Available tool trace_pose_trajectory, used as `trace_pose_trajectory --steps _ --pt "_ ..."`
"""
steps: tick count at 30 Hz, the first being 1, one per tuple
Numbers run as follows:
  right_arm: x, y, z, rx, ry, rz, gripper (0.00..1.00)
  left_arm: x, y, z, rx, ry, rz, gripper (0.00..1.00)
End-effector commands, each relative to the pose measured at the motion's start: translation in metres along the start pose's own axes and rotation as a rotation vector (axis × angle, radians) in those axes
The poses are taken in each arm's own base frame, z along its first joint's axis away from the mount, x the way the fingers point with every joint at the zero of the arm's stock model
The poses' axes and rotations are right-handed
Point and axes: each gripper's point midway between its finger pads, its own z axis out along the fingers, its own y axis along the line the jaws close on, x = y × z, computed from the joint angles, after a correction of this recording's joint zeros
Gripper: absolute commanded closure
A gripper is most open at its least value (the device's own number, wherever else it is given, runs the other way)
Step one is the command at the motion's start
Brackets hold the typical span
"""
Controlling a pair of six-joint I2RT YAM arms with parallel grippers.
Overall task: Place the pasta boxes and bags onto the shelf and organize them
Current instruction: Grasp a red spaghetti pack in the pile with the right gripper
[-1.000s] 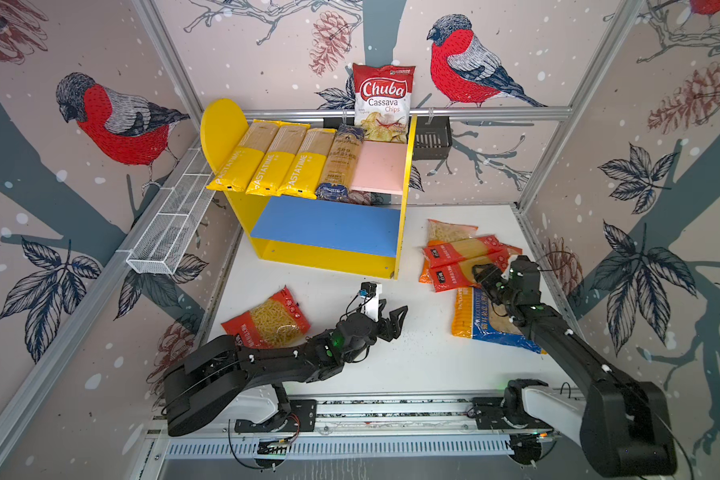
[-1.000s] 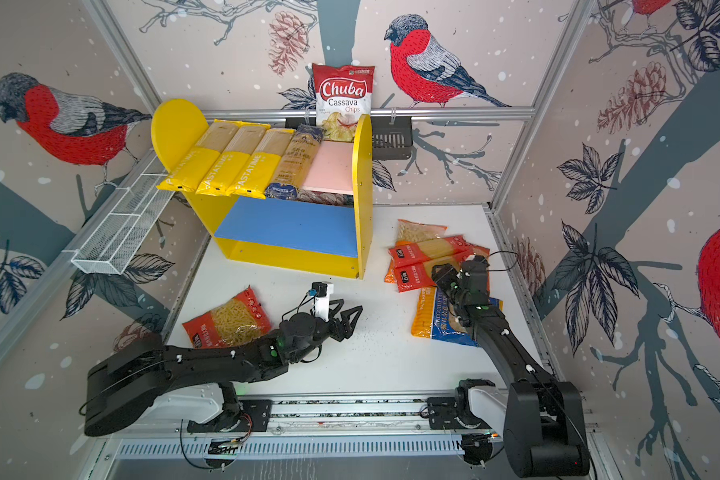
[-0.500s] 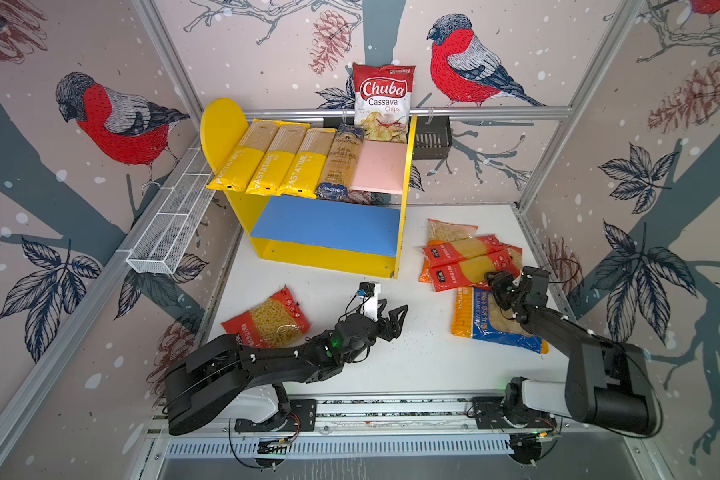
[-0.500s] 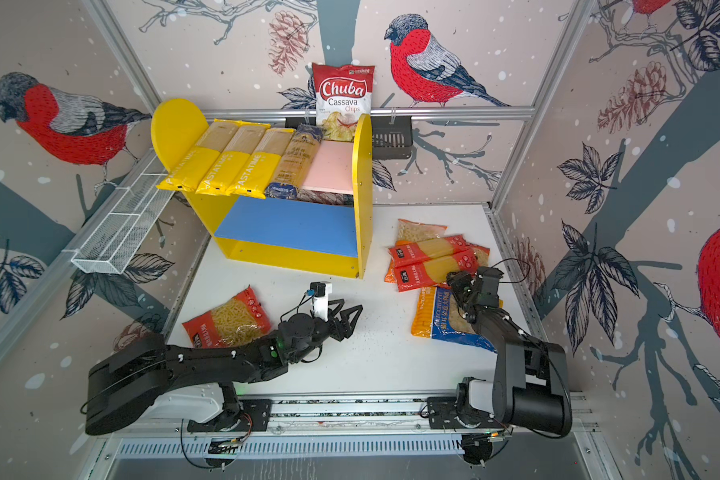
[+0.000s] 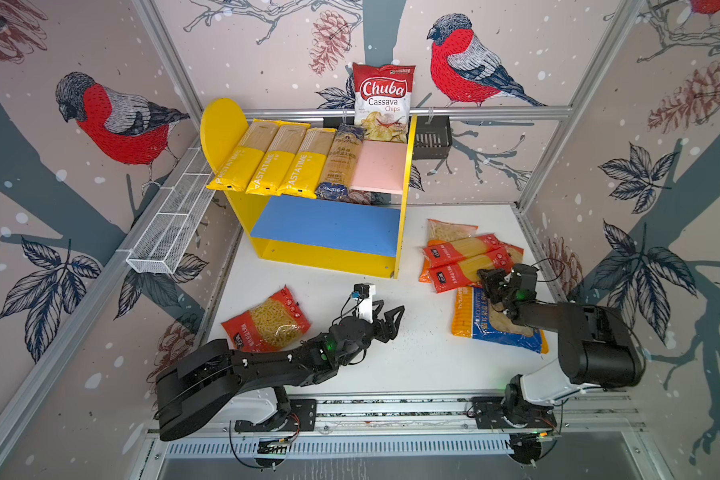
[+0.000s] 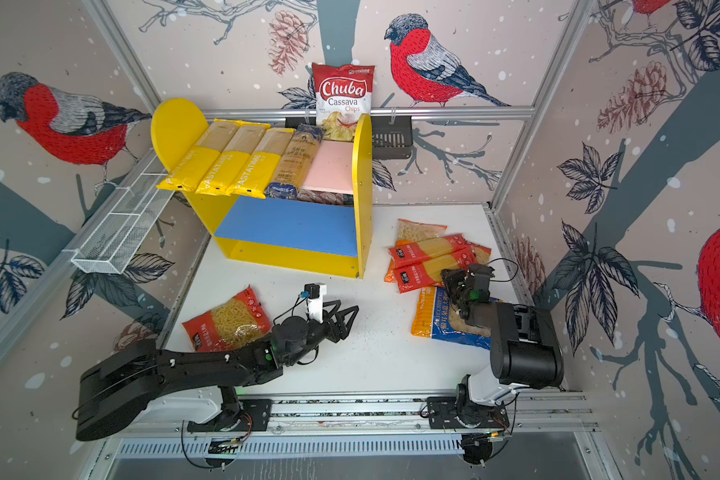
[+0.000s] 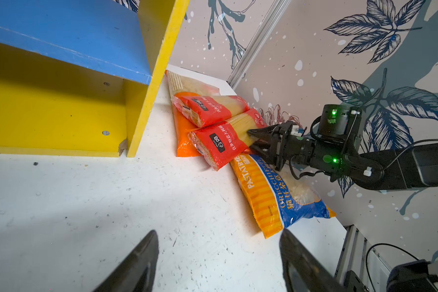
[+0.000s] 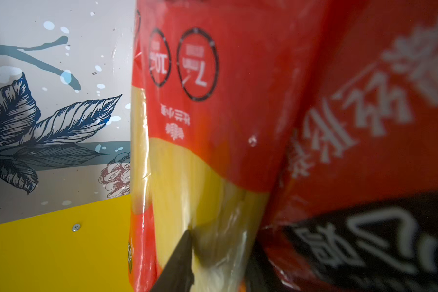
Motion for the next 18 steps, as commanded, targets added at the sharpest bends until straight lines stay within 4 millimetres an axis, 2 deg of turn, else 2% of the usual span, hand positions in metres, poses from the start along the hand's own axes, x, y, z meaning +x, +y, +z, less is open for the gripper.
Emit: trace_pose_trajectory --steps 1,9,14,16,18 --pt "0.003 0.023 -0.003 -0.090 0.014 0.008 0.78 -0.006 -0.002 -0.002 0.007 -0.027 -0.011 0.26" --pt "0.016 0.047 -0.025 -0.120 0.005 -0.020 0.88 -0.006 -0.001 -0.001 0.013 -0.036 -0.025 0.26" --pt "0.038 0.050 -0.037 -0.126 0.021 -0.008 0.91 -0.005 -0.001 -0.003 0.027 -0.051 -0.063 0.26" --pt "0.053 0.045 -0.039 -0.099 0.024 -0.003 0.92 -0.003 0.002 -0.003 0.024 -0.050 -0.081 0.26" --pt "0.065 0.050 -0.048 -0.108 0.009 0.001 0.92 -0.001 0.005 -0.004 0.019 -0.053 -0.104 0.26"
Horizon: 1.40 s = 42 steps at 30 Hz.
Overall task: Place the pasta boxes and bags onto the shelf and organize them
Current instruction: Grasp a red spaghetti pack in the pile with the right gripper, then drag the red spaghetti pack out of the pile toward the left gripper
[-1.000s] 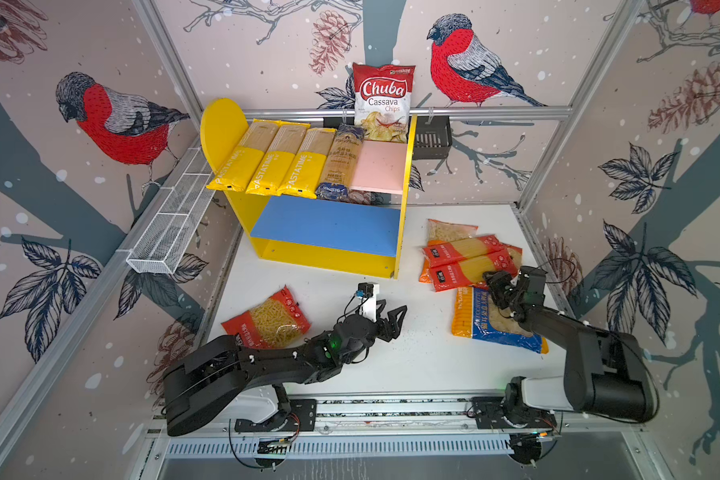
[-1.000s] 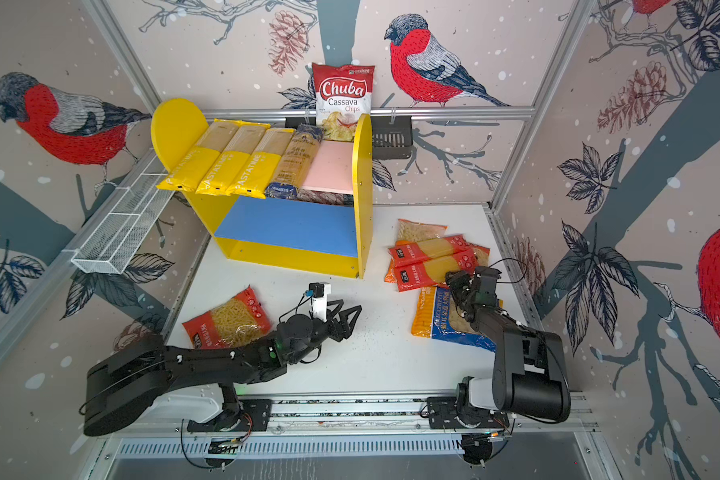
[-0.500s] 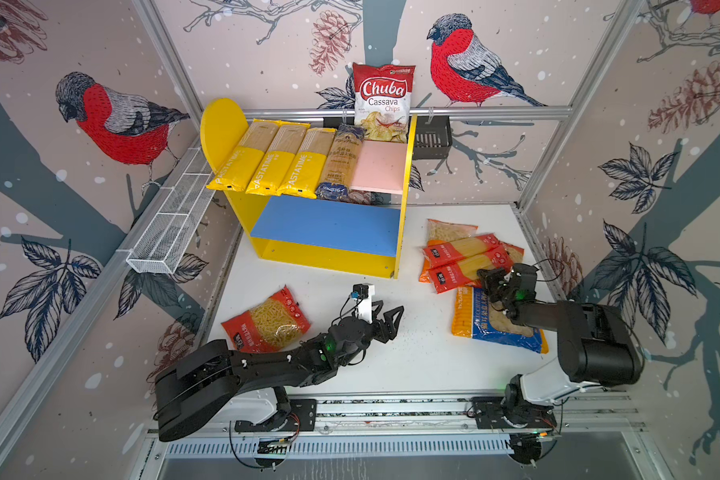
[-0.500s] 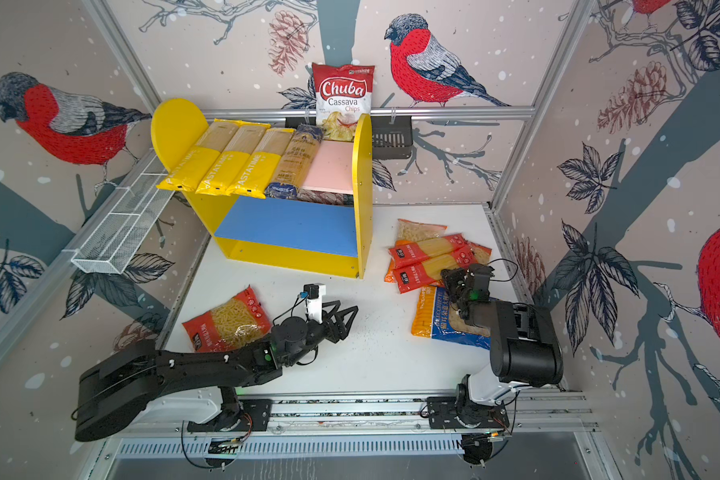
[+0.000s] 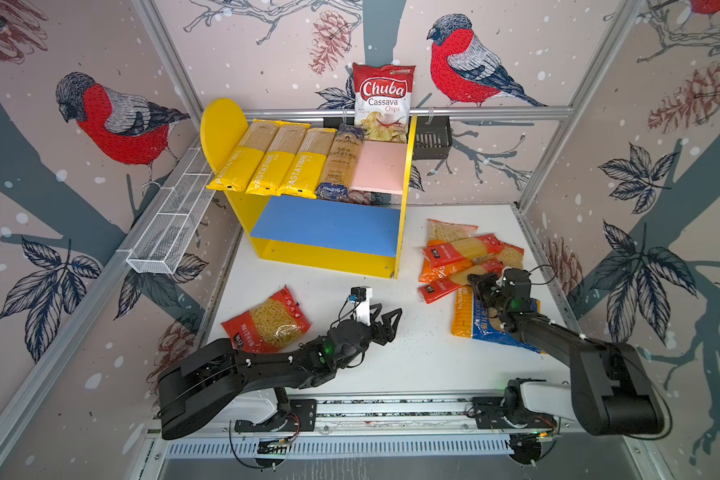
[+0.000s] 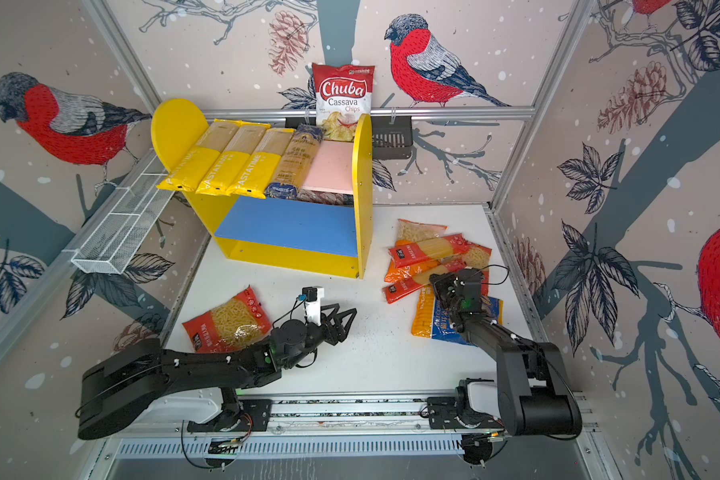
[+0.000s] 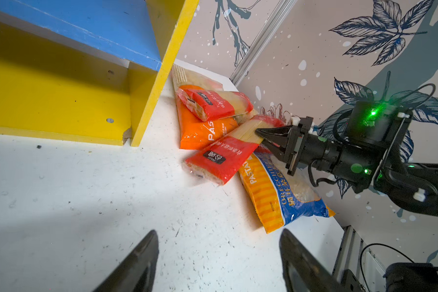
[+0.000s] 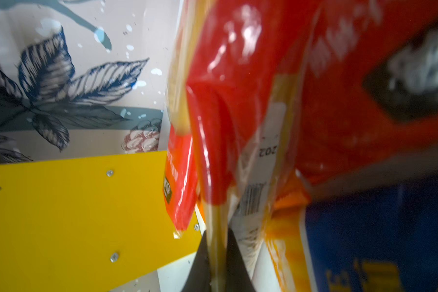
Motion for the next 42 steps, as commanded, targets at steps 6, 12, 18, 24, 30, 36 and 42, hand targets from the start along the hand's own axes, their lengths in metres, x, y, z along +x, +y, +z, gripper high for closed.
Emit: trace_pose_trajectory --steps 6,12,18,24,30,36,42 --pt "0.062 0.035 -0.015 -0.041 -0.054 -0.004 0.79 -0.009 0.020 -0.008 -0.061 -0.055 -0.154 0.25" --pt "0.123 0.054 -0.021 -0.011 0.079 -0.249 0.65 -0.008 0.045 -0.019 -0.179 -0.023 -0.128 0.25" --pt "0.101 0.035 -0.018 0.066 0.149 -0.472 0.55 0.001 0.037 -0.021 -0.136 0.030 -0.119 0.25" --pt "0.019 0.017 -0.013 0.206 0.053 -0.611 0.40 0.031 0.011 -0.011 -0.063 0.102 -0.125 0.25" --pt "-0.001 0.008 0.022 0.250 0.115 -0.637 0.29 0.058 -0.013 0.004 0.000 0.166 -0.153 0.25" --pt "0.013 0.001 0.045 0.245 0.188 -0.653 0.29 0.066 -0.006 0.006 -0.015 0.172 -0.191 0.26" --pt "0.064 -0.006 0.037 0.228 0.295 -0.695 0.33 0.062 0.015 -0.002 -0.088 0.168 -0.208 0.26"
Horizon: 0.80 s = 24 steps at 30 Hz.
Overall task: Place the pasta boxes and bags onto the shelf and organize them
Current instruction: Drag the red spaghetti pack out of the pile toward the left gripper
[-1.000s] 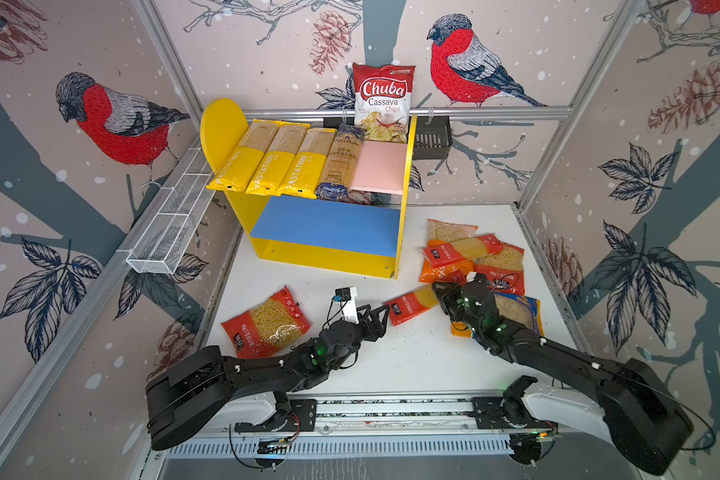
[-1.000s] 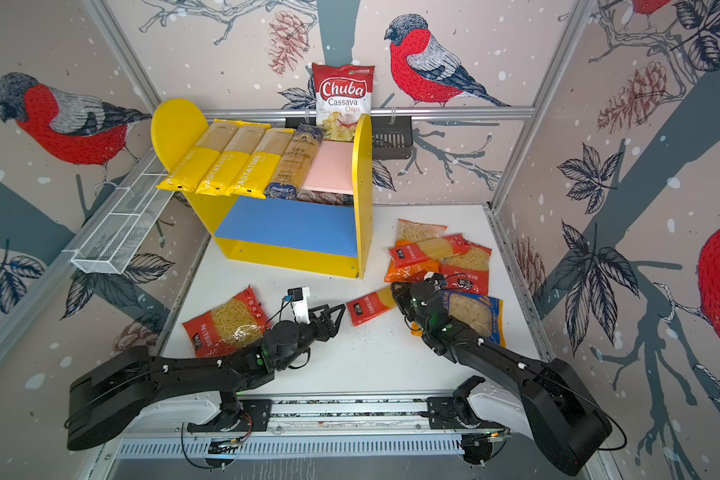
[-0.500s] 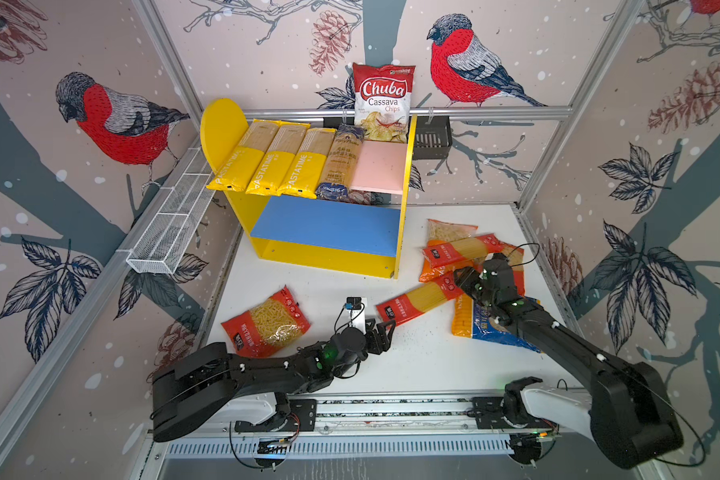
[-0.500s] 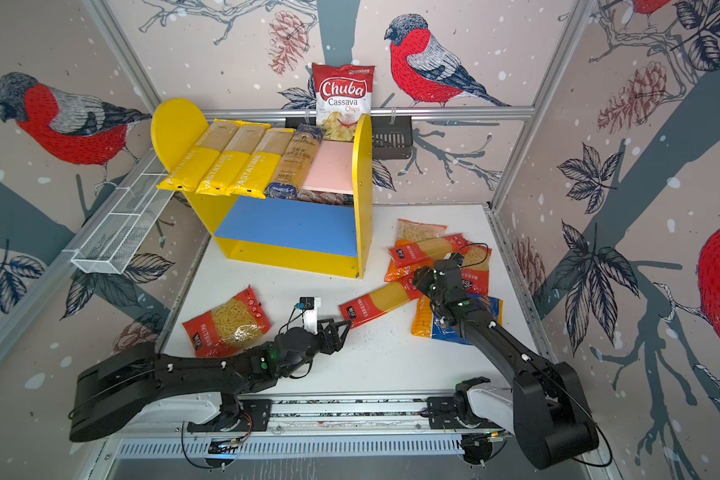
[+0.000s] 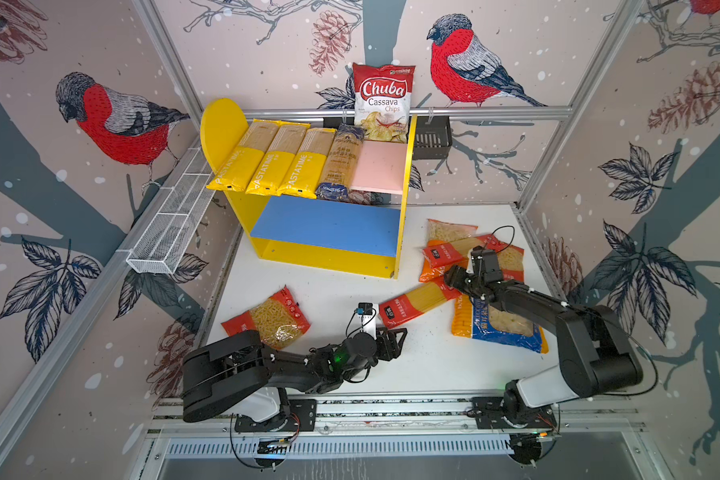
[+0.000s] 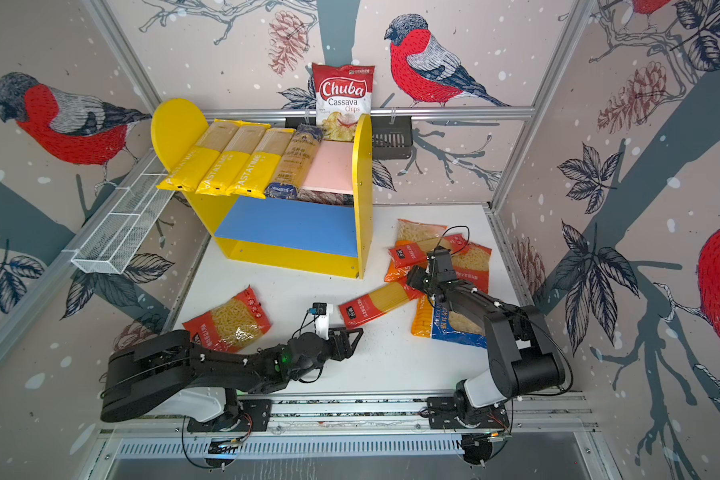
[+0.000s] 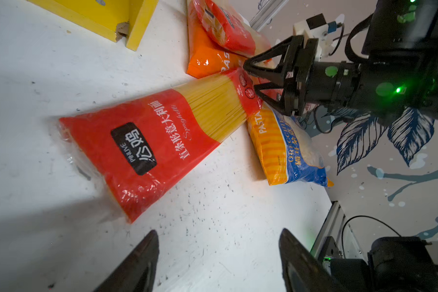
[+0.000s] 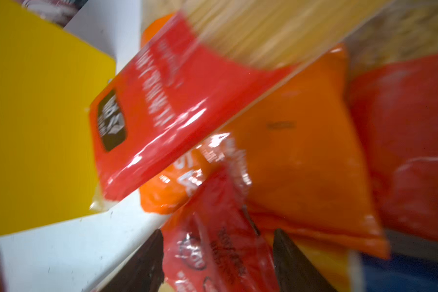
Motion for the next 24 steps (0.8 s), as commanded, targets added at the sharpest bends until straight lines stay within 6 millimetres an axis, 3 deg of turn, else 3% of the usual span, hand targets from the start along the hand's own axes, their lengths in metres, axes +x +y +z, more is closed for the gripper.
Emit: trace_pose_trajectory --steps 1,8,11,13,17,21,24 --pt "0.028 0.018 -0.004 -0.056 0.064 -0.029 0.33 -0.006 0.009 -0.003 -0.037 -0.012 -0.025 0.26" --pt "0.105 0.070 -0.015 -0.191 0.217 -0.056 0.35 -0.019 0.024 -0.018 -0.073 -0.027 -0.045 0.26" --pt "0.117 0.086 -0.025 -0.250 0.258 -0.094 0.35 -0.022 0.025 -0.024 -0.086 -0.030 -0.026 0.26" --pt "0.104 0.082 -0.031 -0.228 0.224 -0.113 0.35 -0.021 0.023 -0.025 -0.073 -0.021 -0.038 0.26" --pt "0.063 0.051 -0.027 -0.099 0.145 -0.131 0.33 -0.010 0.007 -0.019 -0.006 0.015 -0.045 0.25" --pt "0.031 0.023 -0.012 0.010 0.081 -0.121 0.28 0.008 -0.005 -0.005 0.015 0.076 -0.030 0.26" --pt "0.021 0.012 0.003 0.065 0.066 -0.114 0.27 0.011 -0.010 0.001 0.017 0.091 -0.022 0.26"
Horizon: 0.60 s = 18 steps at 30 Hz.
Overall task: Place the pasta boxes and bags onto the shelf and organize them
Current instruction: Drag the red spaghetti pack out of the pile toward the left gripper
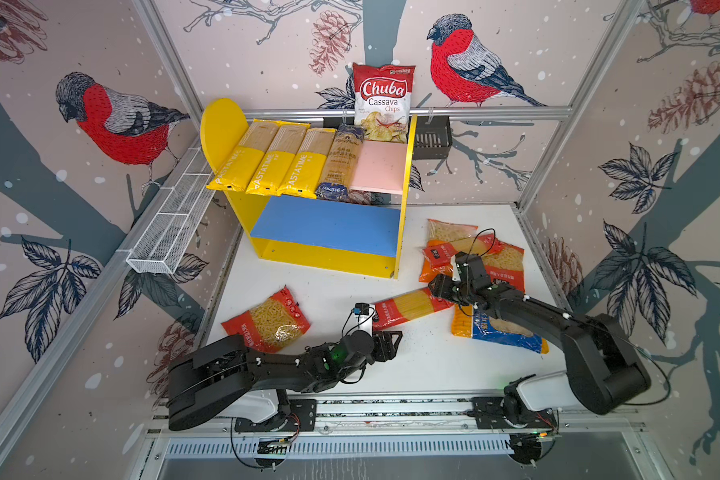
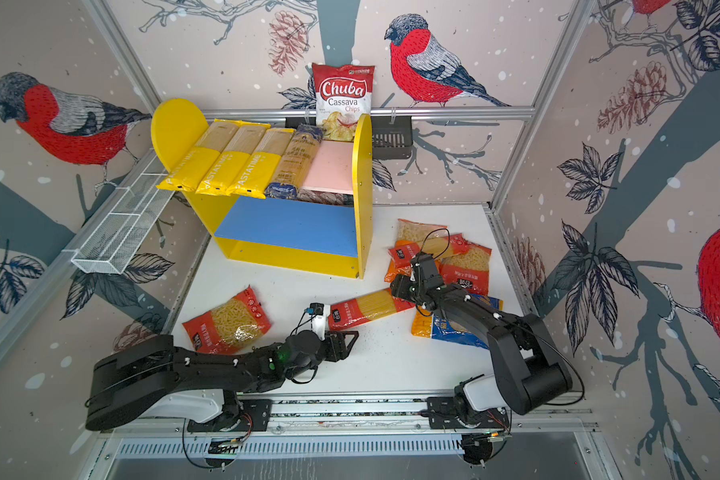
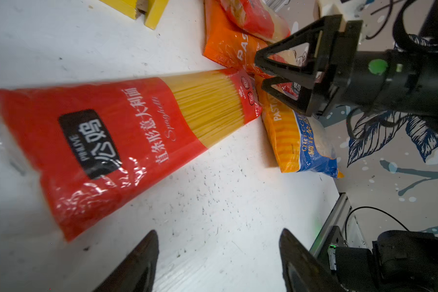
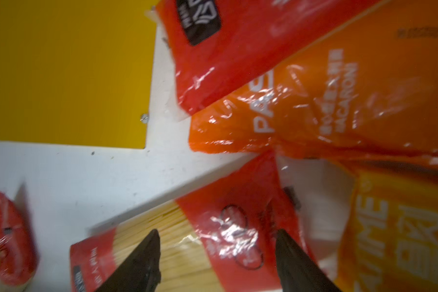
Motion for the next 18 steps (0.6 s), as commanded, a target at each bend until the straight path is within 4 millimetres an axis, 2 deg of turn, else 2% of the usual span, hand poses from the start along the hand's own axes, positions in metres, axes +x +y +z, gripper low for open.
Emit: trace_pose_trajectory --steps 1,5,10,14,18 --pt "-0.007 -0.014 0.011 0.075 -0.016 -0.034 0.27 -0.004 -0.017 0.004 0.053 -0.003 -0.006 0.26" --pt "0.011 -0.007 0.027 0.033 0.042 -0.014 0.28 0.001 -0.012 0.006 0.041 0.012 -0.025 0.26" --pt "0.056 0.014 0.025 0.000 0.106 -0.032 0.30 -0.010 0.000 -0.002 0.008 -0.011 -0.042 0.26" --pt "0.096 0.039 0.016 -0.050 0.158 -0.034 0.30 -0.022 0.017 -0.013 -0.040 -0.031 -0.071 0.26" --pt "0.131 0.077 0.005 -0.152 0.226 -0.076 0.30 -0.036 0.032 -0.029 -0.102 -0.067 -0.072 0.26"
